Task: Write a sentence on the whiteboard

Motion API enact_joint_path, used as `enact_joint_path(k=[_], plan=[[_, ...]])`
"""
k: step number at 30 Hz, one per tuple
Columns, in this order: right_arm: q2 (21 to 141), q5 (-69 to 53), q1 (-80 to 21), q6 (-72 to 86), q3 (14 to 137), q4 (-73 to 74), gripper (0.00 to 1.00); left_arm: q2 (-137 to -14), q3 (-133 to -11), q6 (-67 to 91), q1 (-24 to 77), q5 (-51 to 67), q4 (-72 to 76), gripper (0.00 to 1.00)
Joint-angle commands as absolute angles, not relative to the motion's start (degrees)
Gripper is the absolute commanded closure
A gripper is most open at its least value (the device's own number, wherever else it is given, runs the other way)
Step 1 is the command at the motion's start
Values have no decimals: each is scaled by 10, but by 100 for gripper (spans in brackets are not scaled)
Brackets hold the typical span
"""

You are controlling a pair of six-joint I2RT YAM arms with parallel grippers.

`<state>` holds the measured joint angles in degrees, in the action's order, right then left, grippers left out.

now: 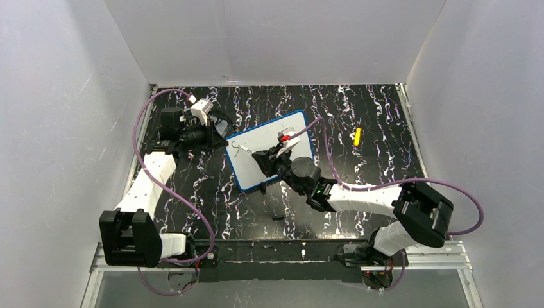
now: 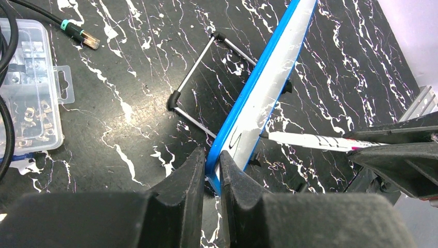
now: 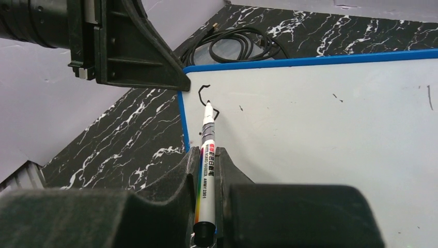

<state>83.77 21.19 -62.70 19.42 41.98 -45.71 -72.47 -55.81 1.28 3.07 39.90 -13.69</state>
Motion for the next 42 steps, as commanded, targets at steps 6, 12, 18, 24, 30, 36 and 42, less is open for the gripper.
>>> enact_joint_path(k=[6,12,18,24,30,36,42], plan=[[847,241,-625,174,433,-484,99,-705,-549,8,30,408,-149,100],[857,240,-623,175,438,-478,99,-705,-549,7,30,409,-149,100],[865,256,-622,179,443,-467,99,-704,-549,6,30,408,-149,100],[858,290,-621,181,438,-454,99,-702,-549,6,30,407,-149,100],[845,313,-620,179,427,-451,99,-701,-548,6,30,407,-149,100],[833,287,-620,169,423,-462,99,-702,-548,6,30,407,-149,100],[816,238,-620,161,421,-489,99,-701,-548,5,30,407,-149,100]])
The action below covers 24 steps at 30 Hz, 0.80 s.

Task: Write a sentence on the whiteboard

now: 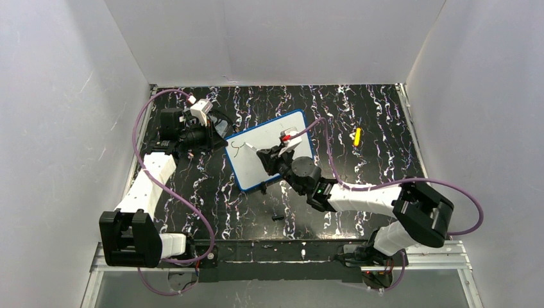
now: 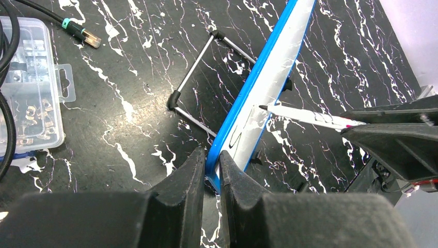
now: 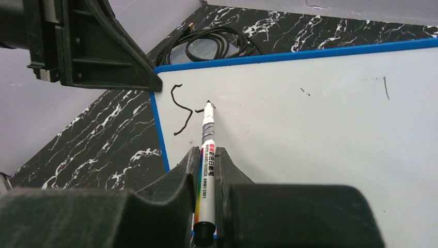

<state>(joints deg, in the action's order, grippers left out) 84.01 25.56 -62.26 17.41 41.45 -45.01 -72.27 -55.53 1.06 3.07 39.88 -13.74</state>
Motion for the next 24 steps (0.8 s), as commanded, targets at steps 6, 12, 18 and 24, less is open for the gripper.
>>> enact_joint_path(k=[6,12,18,24], plan=[[838,227,-620,155,445,-487,99,-701,-548,5,31,407,-149,100],[850,233,-619,144,456,-495,99,-702,-548,5,30,408,-149,100],[860,240,-617,135,465,-497,99,-701,-548,5,30,410,-149,100],[869,244,-614,133,466,-490,99,-702,-548,5,30,411,-149,100]])
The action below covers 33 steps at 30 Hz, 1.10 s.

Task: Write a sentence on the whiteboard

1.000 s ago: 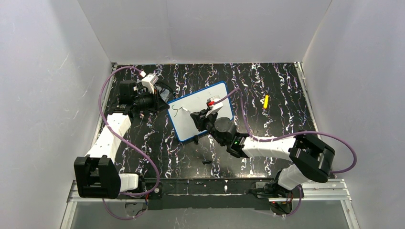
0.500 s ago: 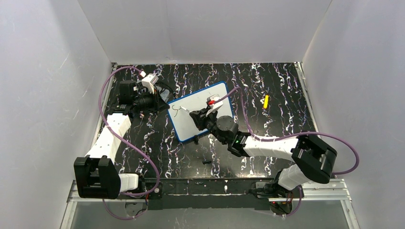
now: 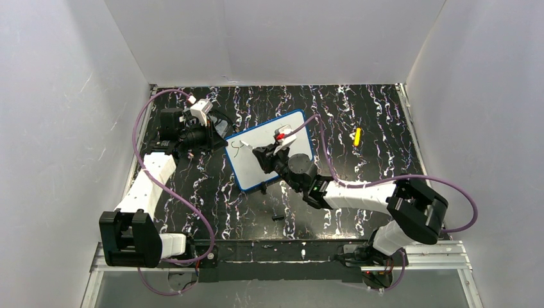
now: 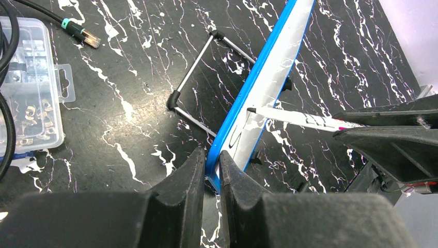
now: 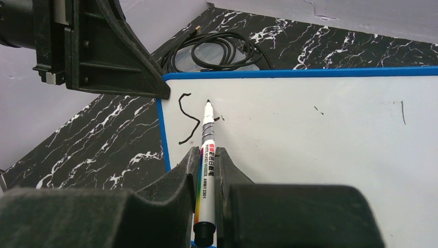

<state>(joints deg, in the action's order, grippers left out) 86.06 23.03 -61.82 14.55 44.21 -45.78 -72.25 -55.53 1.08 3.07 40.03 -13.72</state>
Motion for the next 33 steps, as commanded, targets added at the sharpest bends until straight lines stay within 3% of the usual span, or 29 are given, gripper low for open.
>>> enact_joint_path(k=[1,33], plan=[[869,245,-614,132,465,-489,99,-701,-548,5,30,411,-149,100],[838,230,-615,178,379,-450,99,-701,-548,4,30,408,-149,100]])
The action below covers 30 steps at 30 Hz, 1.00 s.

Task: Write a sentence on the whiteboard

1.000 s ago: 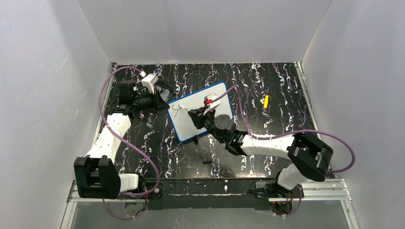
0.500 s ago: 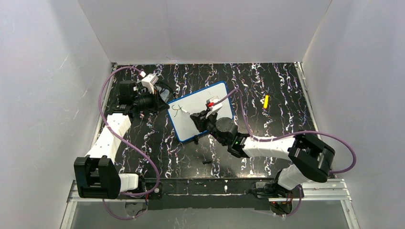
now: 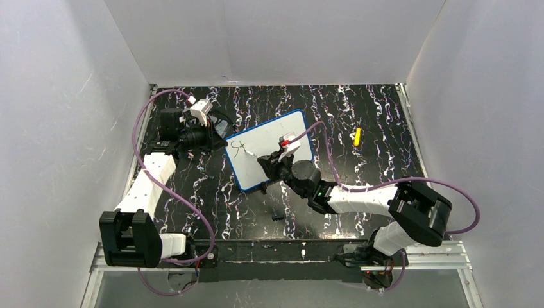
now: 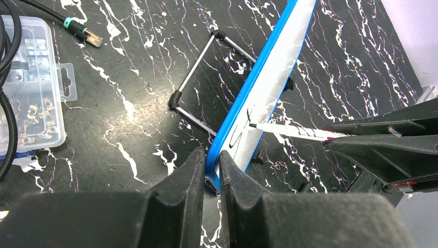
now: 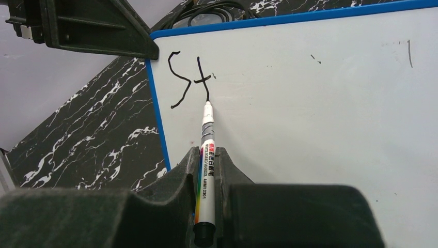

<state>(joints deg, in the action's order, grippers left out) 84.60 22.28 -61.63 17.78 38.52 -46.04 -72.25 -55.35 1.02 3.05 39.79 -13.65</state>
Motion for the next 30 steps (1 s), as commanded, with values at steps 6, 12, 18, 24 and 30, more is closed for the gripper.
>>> enact_joint_path(k=[6,12,18,24,30], plan=[[827,255,-614,163,388,-435,99,-701,-548,4,30,409,-149,100],[815,265,-614,144,404,-429,99,-700,-548,4,30,407,-149,100],[794,244,-614,137,416,-437,99,-699,-548,5,30,408,-149,100],[802,245,-613,123,433,-441,99,-699,-547,5,30,409,-149,100],[823,237,-610,117,450,-447,99,-700,-548,5,30,410,-149,100]])
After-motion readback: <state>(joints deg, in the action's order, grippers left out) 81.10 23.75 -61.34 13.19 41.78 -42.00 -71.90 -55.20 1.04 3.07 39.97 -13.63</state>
